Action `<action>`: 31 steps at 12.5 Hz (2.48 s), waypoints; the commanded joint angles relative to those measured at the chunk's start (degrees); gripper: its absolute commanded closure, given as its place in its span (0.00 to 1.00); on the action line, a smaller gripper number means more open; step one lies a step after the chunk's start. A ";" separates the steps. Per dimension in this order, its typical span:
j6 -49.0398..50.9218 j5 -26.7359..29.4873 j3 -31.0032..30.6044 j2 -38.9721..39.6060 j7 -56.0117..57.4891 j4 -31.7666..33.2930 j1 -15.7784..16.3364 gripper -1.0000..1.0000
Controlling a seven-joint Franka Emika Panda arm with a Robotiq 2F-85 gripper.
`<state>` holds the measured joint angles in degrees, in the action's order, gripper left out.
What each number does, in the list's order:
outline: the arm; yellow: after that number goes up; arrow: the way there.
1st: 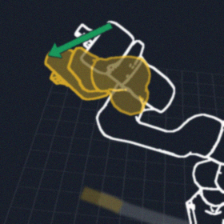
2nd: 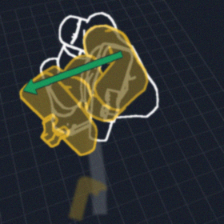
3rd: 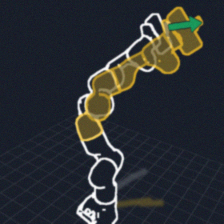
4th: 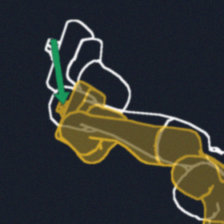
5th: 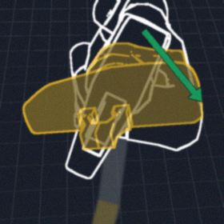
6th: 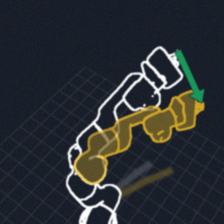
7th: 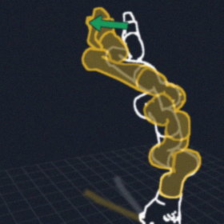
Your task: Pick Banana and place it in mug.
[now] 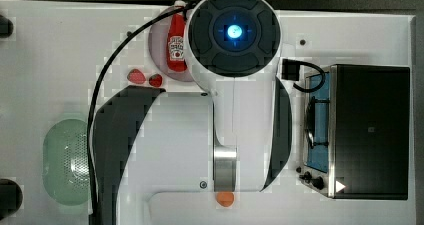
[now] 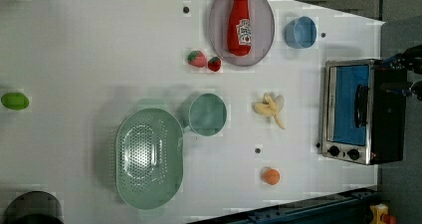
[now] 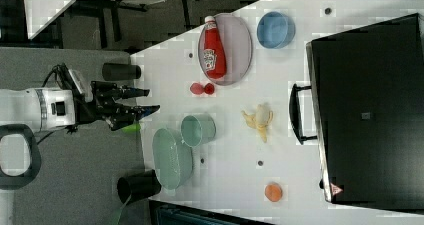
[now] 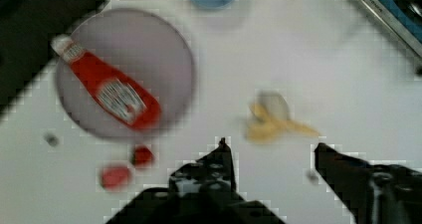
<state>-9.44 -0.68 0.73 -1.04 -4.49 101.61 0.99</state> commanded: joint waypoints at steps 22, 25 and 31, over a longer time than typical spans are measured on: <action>-45.17 1.44 1.84 9.72 1.81 38.17 -1.67 0.00; -52.03 1.46 1.66 15.79 1.81 39.10 -1.60 0.00; -60.96 1.50 0.46 22.55 1.72 39.24 -1.64 0.17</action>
<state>-68.65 0.85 2.34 21.43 -4.49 141.34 -0.70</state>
